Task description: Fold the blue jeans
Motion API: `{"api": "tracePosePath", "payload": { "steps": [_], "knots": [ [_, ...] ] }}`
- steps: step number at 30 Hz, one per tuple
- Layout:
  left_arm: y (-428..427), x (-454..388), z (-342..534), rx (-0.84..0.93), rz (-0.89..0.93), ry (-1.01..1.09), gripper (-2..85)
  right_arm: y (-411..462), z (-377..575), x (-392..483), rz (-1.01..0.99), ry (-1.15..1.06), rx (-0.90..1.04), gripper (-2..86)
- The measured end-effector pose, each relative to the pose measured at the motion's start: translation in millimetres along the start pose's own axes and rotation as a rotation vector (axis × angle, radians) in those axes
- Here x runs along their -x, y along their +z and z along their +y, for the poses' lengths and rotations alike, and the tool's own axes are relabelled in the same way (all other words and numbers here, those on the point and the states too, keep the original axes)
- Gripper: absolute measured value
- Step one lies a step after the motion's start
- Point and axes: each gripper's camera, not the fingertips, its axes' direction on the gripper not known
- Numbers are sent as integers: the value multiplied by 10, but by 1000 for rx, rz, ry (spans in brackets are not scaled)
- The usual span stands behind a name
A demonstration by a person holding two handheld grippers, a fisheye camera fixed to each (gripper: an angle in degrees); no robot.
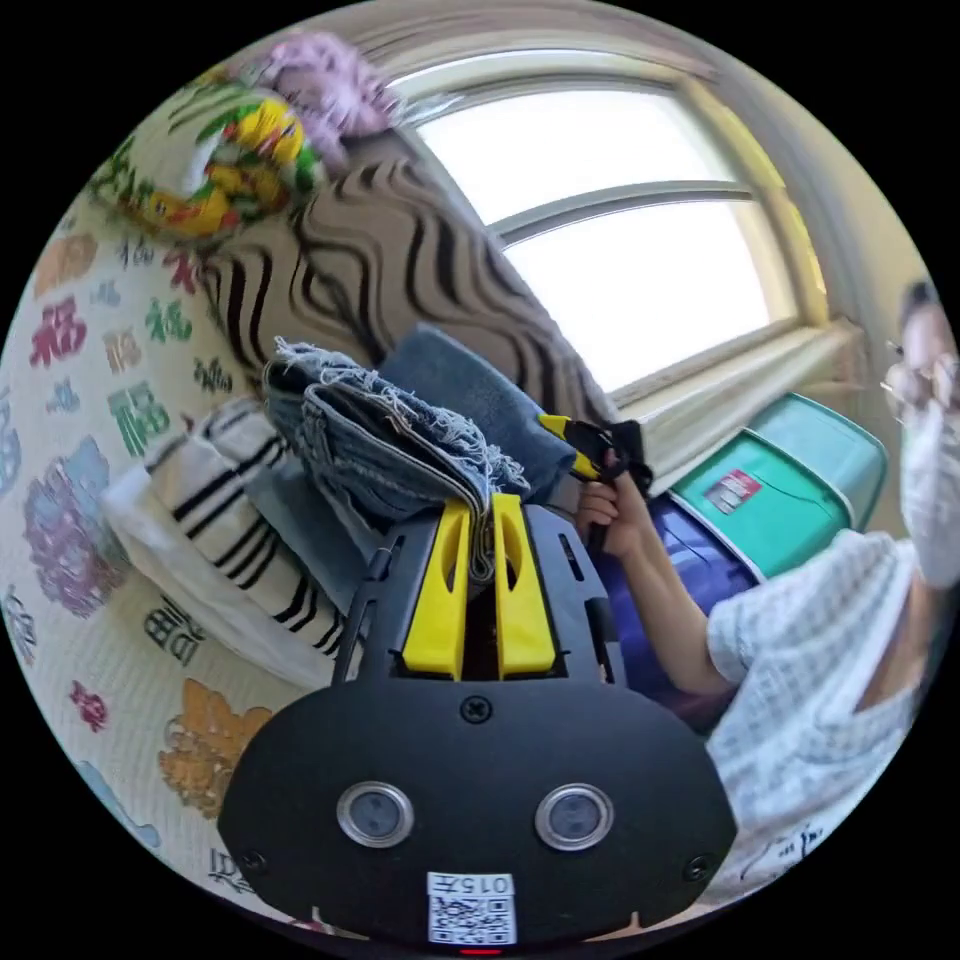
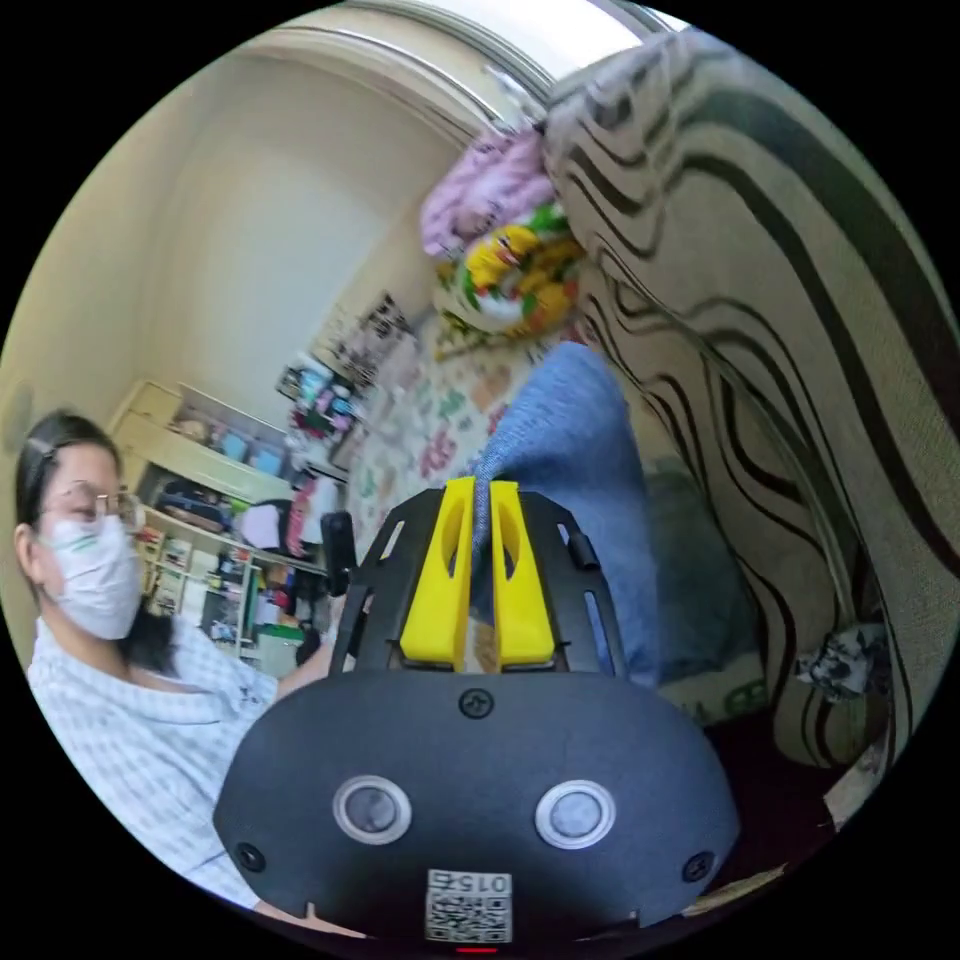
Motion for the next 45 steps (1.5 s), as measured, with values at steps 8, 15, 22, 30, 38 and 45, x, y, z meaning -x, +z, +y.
{"api": "tracePosePath", "payload": {
  "steps": [8, 15, 22, 30, 38, 45],
  "knots": [
    [-2463, -501, 959, -137, -382, -122, 39, 526, 130, 218, -323, 16, 36, 18],
    [-3872, -502, 2149, -144, -880, -446, 38, 2909, 918, -165, -100, 227, 583, 20],
    [-4568, -56, 3306, -336, -797, -815, 51, 3899, 1371, 162, 186, 106, 767, 51],
    [-4698, 254, 3482, -230, -969, -889, 86, 5527, 1611, 1054, 115, -213, 997, 71],
    [-4917, -68, 3444, -312, -842, -614, 12, 6496, 1537, 1278, 45, -211, 1055, 116],
    [-4700, -490, 3121, -152, -814, -314, 7, 6782, 1171, 1193, 121, -277, 1116, 51]
  ]
}}
